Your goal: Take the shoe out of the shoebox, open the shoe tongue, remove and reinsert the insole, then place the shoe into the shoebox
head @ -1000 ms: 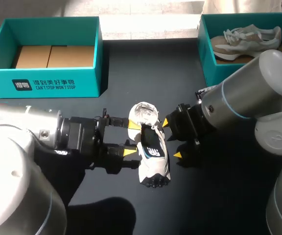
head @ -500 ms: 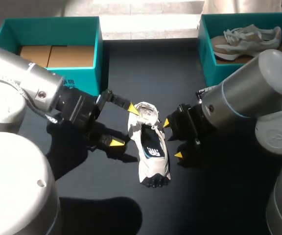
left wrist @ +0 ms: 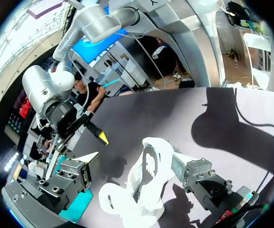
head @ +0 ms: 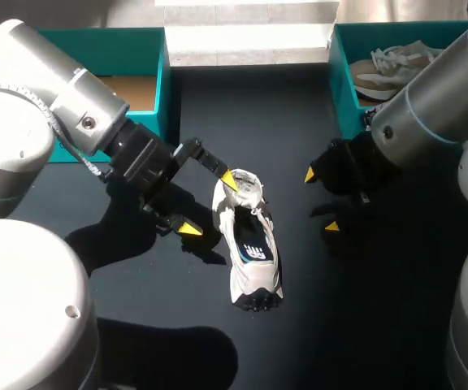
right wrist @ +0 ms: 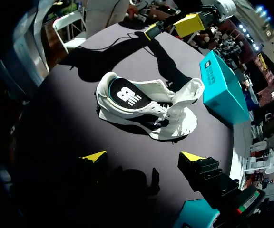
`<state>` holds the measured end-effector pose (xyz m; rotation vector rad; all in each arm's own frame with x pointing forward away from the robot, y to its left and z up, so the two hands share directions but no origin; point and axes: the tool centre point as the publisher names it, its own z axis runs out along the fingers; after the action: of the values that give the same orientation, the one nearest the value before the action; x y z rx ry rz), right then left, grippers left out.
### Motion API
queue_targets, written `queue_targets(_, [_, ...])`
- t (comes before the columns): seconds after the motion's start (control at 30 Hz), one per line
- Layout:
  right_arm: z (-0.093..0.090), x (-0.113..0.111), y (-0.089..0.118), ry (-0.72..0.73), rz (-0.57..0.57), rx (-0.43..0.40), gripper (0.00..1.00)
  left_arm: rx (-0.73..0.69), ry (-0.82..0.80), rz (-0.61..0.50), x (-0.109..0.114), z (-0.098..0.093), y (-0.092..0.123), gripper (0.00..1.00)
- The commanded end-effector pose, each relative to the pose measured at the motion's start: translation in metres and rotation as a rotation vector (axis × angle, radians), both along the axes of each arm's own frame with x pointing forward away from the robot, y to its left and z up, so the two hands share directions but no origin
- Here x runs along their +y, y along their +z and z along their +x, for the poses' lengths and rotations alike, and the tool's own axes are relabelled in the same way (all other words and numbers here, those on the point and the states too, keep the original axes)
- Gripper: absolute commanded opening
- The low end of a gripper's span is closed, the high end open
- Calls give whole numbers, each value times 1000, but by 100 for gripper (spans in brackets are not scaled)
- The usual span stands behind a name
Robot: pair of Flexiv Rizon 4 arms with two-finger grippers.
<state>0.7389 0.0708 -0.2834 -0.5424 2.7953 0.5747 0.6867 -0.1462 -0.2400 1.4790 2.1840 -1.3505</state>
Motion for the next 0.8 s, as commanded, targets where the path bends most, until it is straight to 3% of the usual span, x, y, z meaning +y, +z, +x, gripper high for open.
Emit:
queue_targets(0.03, [-7,-29,61,5,16,18,100,1,-7,12,-1,1,1,100])
queue_targets(0.17, [-6,-31,74,10,16,28,100,-3,-32,57,-2,-2,-3,100])
queue_targets(0.33, [-6,-31,75,-2,17,30,100,8,-87,119,-3,4,-10,100])
queue_targets(0.37, [-6,-31,75,-2,17,30,100,1,-90,147,-3,4,-10,92])
queue_targets(0.4, [-6,-31,75,-2,17,30,100,8,-96,153,-4,6,-10,55])
queue_targets(0.43, [-6,-31,75,-2,17,30,100,9,-102,170,-4,6,-9,41])
queue_targets(0.5, [-6,-31,75,-2,17,30,100,22,-116,195,-6,8,-7,0])
queue_targets(0.8, [-6,-31,75,-2,17,30,100,44,-172,336,-10,6,-4,0])
